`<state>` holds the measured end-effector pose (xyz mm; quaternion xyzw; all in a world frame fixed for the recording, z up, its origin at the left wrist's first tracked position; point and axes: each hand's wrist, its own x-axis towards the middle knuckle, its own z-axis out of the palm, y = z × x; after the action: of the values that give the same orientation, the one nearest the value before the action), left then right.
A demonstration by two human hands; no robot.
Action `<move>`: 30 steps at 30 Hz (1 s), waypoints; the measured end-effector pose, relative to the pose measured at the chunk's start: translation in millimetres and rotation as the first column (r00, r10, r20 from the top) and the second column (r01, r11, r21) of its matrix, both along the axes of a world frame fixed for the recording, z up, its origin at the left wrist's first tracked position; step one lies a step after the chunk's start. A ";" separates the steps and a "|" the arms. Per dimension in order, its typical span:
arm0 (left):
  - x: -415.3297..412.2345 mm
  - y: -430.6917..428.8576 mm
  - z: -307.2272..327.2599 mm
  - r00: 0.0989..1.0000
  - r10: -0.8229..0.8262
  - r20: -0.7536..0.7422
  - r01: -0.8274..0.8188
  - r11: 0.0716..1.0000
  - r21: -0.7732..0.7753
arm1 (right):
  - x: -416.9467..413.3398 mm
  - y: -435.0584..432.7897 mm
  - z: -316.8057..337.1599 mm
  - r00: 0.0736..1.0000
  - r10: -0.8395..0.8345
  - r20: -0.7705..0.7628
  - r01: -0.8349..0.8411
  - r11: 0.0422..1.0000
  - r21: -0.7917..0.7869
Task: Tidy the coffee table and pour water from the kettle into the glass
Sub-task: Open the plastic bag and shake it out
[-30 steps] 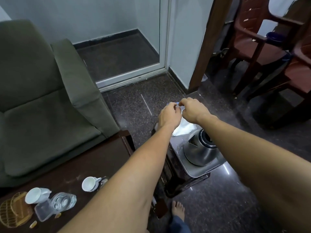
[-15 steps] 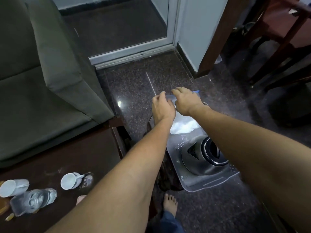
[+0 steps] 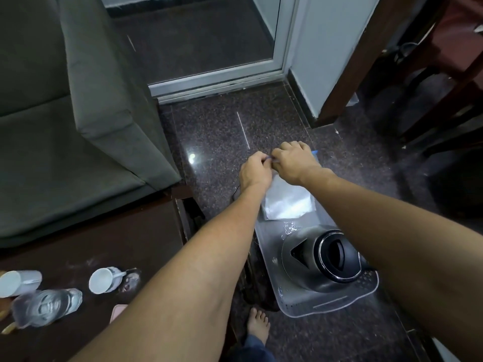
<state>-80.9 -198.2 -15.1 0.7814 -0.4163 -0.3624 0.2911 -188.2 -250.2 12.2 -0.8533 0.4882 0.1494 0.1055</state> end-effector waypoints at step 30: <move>333.8 345.9 395.1 0.909 0.263 0.323 0.028 0.736 -0.677 | 284.2 290.4 411.0 0.767 0.448 0.459 -0.311 0.886 -0.345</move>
<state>253.0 147.7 380.0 0.7070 -0.5167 -0.0029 0.4829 96.0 40.2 423.3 -0.9485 0.2709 -0.1342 0.0946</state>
